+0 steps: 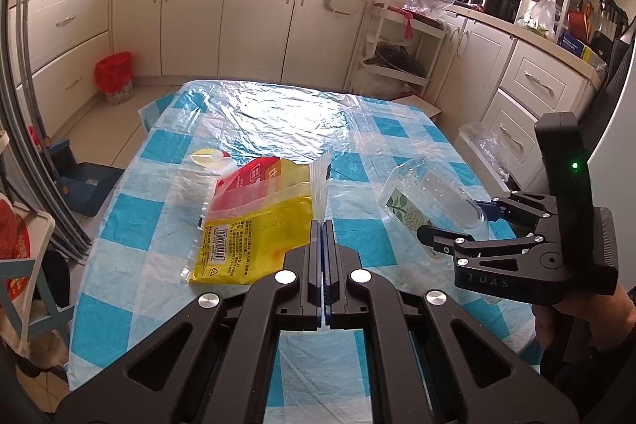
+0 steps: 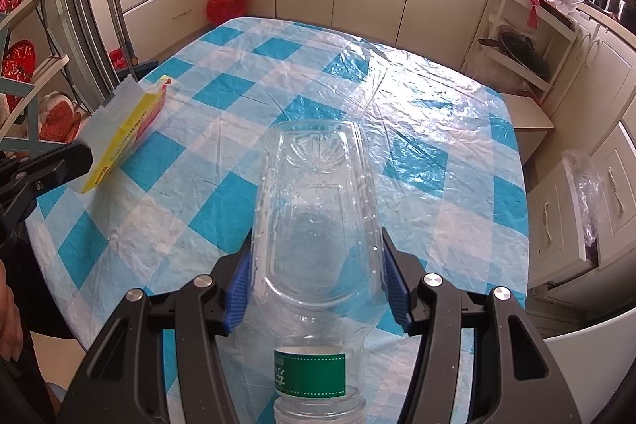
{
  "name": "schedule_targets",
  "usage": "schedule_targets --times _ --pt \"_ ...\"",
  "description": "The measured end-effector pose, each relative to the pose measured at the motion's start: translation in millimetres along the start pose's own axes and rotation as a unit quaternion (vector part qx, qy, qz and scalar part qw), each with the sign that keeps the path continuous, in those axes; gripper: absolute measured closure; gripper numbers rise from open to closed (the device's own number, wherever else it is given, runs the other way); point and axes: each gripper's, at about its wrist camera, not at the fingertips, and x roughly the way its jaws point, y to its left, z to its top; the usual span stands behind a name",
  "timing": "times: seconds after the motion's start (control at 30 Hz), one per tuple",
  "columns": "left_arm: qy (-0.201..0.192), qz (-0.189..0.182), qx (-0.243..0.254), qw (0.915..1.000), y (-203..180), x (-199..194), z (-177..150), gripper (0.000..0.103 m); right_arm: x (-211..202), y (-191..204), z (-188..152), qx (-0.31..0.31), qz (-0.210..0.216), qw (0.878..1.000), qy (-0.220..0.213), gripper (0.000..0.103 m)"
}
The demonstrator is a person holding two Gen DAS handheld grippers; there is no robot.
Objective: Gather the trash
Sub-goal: 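Grasp the yellow snack bag with the left gripper while the right gripper holds the bottle, then carry the bottle and snack bag to the yellow bin and release both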
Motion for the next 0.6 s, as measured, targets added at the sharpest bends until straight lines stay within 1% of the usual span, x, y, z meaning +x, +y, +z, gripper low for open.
schedule_targets --times 0.33,0.6 --pt "-0.006 -0.022 -0.002 0.9997 -6 -5 4 0.102 -11 -15 2 0.024 -0.002 1.000 -0.020 0.047" --pt "-0.016 -0.072 -0.027 0.9969 -6 -17 13 0.102 -22 -41 -3 0.051 -0.008 0.998 -0.034 0.047"
